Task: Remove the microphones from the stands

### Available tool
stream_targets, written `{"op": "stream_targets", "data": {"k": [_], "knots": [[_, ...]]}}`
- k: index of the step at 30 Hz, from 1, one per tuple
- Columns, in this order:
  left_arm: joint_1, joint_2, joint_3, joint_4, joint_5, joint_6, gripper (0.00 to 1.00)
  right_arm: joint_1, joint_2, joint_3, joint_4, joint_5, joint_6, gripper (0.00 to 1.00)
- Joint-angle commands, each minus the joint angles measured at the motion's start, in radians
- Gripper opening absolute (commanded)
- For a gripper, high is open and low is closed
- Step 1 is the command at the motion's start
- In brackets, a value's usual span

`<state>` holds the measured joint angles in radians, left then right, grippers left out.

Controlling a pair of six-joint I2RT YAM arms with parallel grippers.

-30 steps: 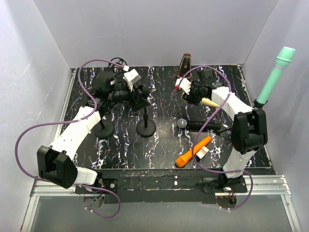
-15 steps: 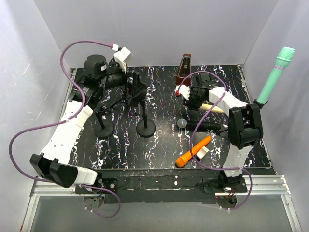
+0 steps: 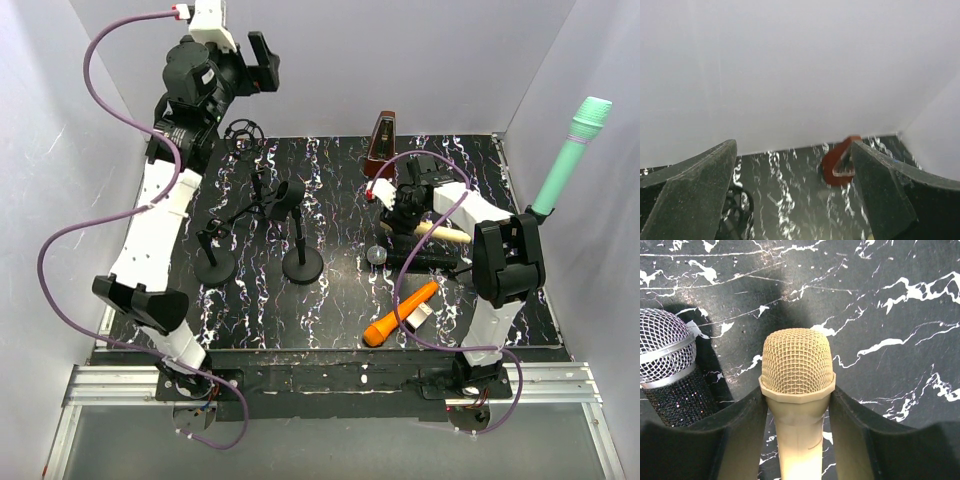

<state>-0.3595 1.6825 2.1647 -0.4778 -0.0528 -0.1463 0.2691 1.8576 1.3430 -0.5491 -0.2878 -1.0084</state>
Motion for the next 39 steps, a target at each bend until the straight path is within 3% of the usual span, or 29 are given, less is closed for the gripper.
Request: {"op": "stream_targets", "data": {"k": [1,4,9,13,16,23,27,33,37,39], "knots": [[0.049,0.064,0.084,0.148,-0.136,-0.185,0.98,-0.018,-0.024,-0.013,-0.018,-0.031,0.042,0.62],[0.118,0.149,0.197,0.117,-0.069,-0.356,0.98,-0.019,-0.069,-0.024,-0.011,-0.062,0.077,0.64],[0.27,0.213,0.205,0.191,0.163,-0.664,0.98,-0.019,-0.126,-0.036,0.012,-0.096,0.157,0.79],[0.405,0.299,0.178,0.419,0.405,-1.005,0.98,-0.019,-0.147,-0.024,0.011,-0.123,0.201,0.8],[0.412,0.341,0.217,0.471,0.459,-1.062,0.98,-0.018,-0.152,0.011,0.003,-0.142,0.246,0.8],[0.424,0.381,0.245,0.42,0.433,-1.315,0.98,-0.016,-0.14,0.077,0.006,-0.16,0.29,0.8],[0.424,0.401,0.282,0.361,0.393,-1.389,0.98,-0.018,-0.115,0.103,0.008,-0.163,0.3,0.8],[0.412,0.404,0.27,0.364,0.393,-1.385,0.98,-0.018,-0.104,0.13,0.014,-0.166,0.309,0.8],[0.412,0.376,0.251,0.357,0.373,-1.34,0.98,-0.018,-0.101,0.151,0.002,-0.168,0.315,0.8],[0.413,0.341,0.215,0.373,0.36,-1.192,0.98,-0.018,-0.113,0.165,-0.012,-0.172,0.32,0.8]]}}
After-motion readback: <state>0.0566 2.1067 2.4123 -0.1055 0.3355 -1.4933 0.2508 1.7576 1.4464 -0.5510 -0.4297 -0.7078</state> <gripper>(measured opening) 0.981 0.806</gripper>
